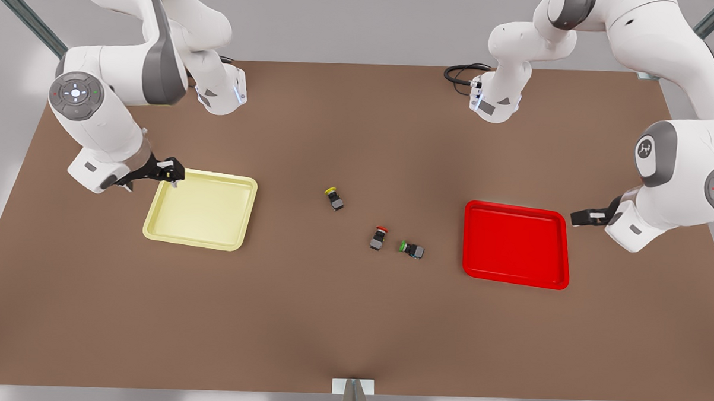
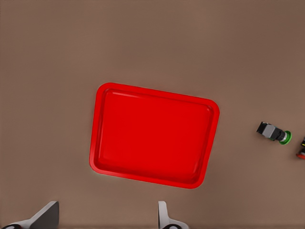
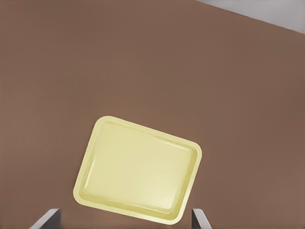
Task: Place the switches on the corresponding trays according to their colors
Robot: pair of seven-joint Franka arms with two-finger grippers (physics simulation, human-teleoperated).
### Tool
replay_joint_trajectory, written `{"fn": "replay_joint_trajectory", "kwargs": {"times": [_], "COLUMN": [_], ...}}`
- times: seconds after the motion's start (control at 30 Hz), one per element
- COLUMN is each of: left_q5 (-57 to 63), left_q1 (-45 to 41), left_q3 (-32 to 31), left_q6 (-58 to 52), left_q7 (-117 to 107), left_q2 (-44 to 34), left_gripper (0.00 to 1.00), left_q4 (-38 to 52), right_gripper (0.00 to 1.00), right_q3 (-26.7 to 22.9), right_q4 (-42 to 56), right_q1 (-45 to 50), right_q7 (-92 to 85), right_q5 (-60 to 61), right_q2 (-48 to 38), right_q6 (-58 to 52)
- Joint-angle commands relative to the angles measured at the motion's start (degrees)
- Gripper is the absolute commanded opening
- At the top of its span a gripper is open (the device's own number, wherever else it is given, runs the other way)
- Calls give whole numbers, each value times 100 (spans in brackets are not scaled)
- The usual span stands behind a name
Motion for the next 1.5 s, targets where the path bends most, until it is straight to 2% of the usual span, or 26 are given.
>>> {"fn": "replay_joint_trajectory", "kwargs": {"times": [0.0, 0.07, 0.13, 0.23, 0.27, 0.33, 0.37, 0.43, 0.53, 0.6, 0.7, 0.9, 1.0, 1.1, 1.27, 1.33, 1.4, 1.43, 1.47], "left_q5": [33, 59, 77, 51, 59, 59, 68, 51, 24, 15, 7, 7, -2, 15, 51, -2, 16, 15, 24], "left_q1": [-2, -2, -2, -2, 15, 51, 51, 33, 33, 33, -2, -20, -283, -898, -1813, -1821, -2199, -2357, -2428], "left_q3": [2, -7, -7, -33, -33, -24, -15, -15, -24, -24, -51, -446, -481, -534, -525, -534, -525, -525, -525], "left_q6": [0, 18, 9, 35, 9, 26, 18, 62, 70, 70, 70, 202, 202, 202, 773, 958, 976, 976, 967], "left_q7": [4, -5, -5, -40, -31, -40, -22, -40, -40, -49, -58, -58, -49, -58, -58, -233, -883, -1191, -1200], "left_q2": [4, 39, 56, 127, 92, 92, 100, 118, 100, 127, 153, 434, 531, 821, 1884, 1911, 1920, 1937, 2043], "left_gripper": [100, 100, 100, 100, 100, 100, 100, 100, 100, 100, 100, 100, 100, 100, 100, 100, 100, 100, 100], "left_q4": [9, 9, 0, 9, 9, 53, 53, 53, 53, 53, 53, 53, 53, 53, 185, 185, 185, 220, 378], "right_gripper": [100, 100, 100, 100, 100, 100, 100, 100, 100, 100, 100, 100, 100, 100, 100, 100, 100, 92, 75], "right_q3": [1, 10, 124, 133, 142, 212, 221, 230, 230, 221, 212, 212, 212, 221, 212, 203, 195, 186, 177], "right_q4": [0, 18, 106, 106, 88, -61, -536, -659, -703, -1186, -1388, -1758, -1916, -1872, -1767, -1617, -1512, -1512, -1477], "right_q1": [11, 160, 1284, 2480, 2682, 3042, 3122, 3333, 3395, 3333, 3324, 3324, 3324, 3333, 3315, 3324, 3333, 3333, 3315], "right_q7": [0, 0, 280, 545, 545, 562, 571, 571, 571, 571, 1257, 1248, 1248, 1248, 1222, 1204, 1195, 1169, 1160], "right_q5": [0, 35, 53, 88, 571, 800, 809, 1169, 1178, 1178, 1178, 1222, 1230, 1230, 1230, 1230, 1230, 1230, 1222], "right_q2": [8, 237, 904, 1792, 2065, 2530, 2601, 2961, 3199, 3120, 3146, 3164, 3181, 3155, 3181, 3208, 3313, 3322, 3339], "right_q6": [0, -79, -272, 132, 439, 1264, 2100, 2733, 3014, 3454, 3630, 4192, 4298, 4254, 4272, 4245, 4263, 4263, 4272]}}
